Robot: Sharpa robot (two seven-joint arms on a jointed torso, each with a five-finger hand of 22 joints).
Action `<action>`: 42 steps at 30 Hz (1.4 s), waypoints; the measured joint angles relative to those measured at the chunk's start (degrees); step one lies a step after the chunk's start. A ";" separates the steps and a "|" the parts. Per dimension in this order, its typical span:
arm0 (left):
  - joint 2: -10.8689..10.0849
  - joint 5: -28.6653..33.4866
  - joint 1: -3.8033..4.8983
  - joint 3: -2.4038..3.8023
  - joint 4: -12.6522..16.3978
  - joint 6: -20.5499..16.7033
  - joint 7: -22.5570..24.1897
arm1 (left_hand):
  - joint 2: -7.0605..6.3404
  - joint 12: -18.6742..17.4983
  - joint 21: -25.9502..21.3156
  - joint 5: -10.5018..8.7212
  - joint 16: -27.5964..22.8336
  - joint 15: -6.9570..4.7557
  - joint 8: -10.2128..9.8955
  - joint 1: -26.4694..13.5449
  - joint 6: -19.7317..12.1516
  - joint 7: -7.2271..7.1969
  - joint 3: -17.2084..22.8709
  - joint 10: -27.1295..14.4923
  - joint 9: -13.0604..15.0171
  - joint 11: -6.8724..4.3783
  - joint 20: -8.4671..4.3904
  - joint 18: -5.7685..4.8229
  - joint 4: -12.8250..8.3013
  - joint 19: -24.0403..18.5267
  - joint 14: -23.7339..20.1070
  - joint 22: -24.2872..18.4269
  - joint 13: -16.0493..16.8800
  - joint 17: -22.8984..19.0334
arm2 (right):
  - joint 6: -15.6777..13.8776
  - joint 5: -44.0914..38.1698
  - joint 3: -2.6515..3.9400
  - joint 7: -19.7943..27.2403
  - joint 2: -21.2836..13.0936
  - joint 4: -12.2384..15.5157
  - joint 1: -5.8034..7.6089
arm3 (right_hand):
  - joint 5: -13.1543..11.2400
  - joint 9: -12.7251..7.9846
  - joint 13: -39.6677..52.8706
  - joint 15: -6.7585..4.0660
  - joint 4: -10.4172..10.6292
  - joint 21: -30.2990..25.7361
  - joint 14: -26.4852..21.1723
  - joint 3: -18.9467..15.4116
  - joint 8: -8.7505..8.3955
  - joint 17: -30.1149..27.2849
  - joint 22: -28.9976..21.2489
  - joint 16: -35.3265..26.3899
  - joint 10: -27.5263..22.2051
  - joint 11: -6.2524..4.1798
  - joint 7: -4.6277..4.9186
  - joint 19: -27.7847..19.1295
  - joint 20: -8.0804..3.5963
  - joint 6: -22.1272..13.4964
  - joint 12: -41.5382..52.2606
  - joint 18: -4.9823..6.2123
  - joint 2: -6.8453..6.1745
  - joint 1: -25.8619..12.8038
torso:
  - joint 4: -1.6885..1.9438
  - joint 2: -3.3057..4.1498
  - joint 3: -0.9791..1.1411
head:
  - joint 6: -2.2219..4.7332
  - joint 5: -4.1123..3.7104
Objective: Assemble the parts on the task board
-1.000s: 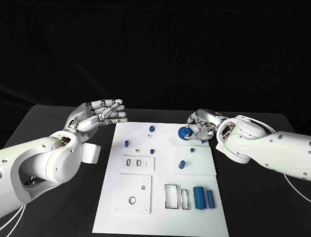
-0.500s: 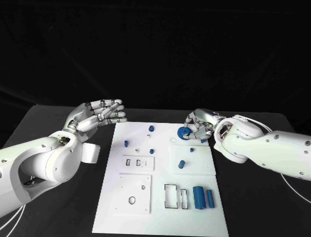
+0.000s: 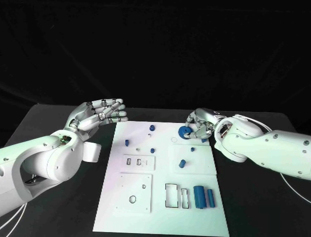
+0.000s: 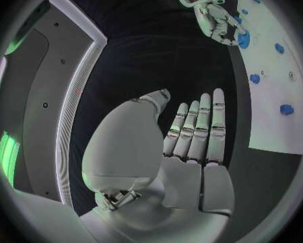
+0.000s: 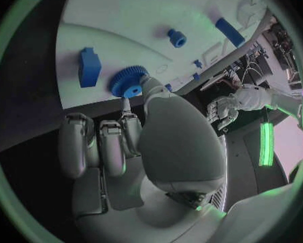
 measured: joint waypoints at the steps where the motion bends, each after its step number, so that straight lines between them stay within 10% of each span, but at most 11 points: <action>1: 0.00 0.00 0.00 0.00 0.00 0.01 -0.01 | 0.00 0.00 0.00 0.00 0.00 0.00 0.00 0.00 0.00 0.00 0.00 0.00 0.00 0.00 0.00 0.01 0.00 0.00 0.00 0.00 0.00 0.00 | 0.02 -0.03 0.00 -0.01 0.00 -0.06 0.00 | 0.13 0.00 0.00 0.00 0.00 0.00 0.00 0.00 0.00 0.00 0.00 0.00 0.00 0.00 0.00 0.00 0.00 0.00 0.00 0.00 0.00 0.00 | 0.00 0.00 -0.01 | -0.02 0.02; 13: -0.03 0.01 0.00 0.00 -0.01 0.12 -0.09 | 0.00 0.00 0.00 0.00 0.00 0.00 0.00 0.00 0.00 0.00 0.00 0.00 0.00 0.00 0.00 0.00 0.00 0.00 0.00 0.00 0.00 -0.01 | 0.67 -0.46 0.06 -0.05 0.09 -0.38 0.00 | 1.14 0.01 -0.01 0.00 -0.01 0.00 0.00 1.02 0.49 0.00 0.04 0.00 0.08 0.08 -0.01 0.20 0.21 0.04 0.61 0.00 0.38 0.38 | -0.04 -0.01 -0.03 | -0.09 0.03; 24: -0.03 0.01 0.00 0.00 0.01 0.16 -0.13 | 0.00 0.00 0.00 0.00 0.00 0.00 0.00 0.00 0.00 0.00 0.00 0.00 0.00 0.00 0.00 0.00 0.00 0.00 0.00 -0.05 0.00 0.05 | -0.36 -0.38 -0.04 0.44 0.27 0.11 -0.11 | -0.29 -0.04 -0.01 -0.66 -0.21 0.54 -0.01 10.22 1.60 -0.01 0.04 0.23 1.78 -1.25 -0.50 0.93 -0.52 3.36 2.36 -0.90 1.74 0.84 | 0.00 -0.03 -0.04 | -0.22 0.04; 42: 0.13 0.02 0.00 0.00 -0.26 0.22 -0.19 | 0.00 0.00 0.00 0.00 0.00 0.00 -0.24 0.00 0.00 0.00 0.00 0.01 0.00 0.00 0.00 0.00 0.00 0.00 0.00 -0.04 0.00 0.04 | -7.60 -7.67 0.00 0.03 2.72 8.86 -0.07 | -0.02 -0.78 0.03 -0.64 -0.49 1.14 0.00 14.38 1.60 -0.01 0.02 0.23 1.90 -1.38 -0.47 1.33 -0.93 3.39 2.61 -0.89 0.57 -1.71 | 0.02 -0.08 -0.04 | 0.25 0.11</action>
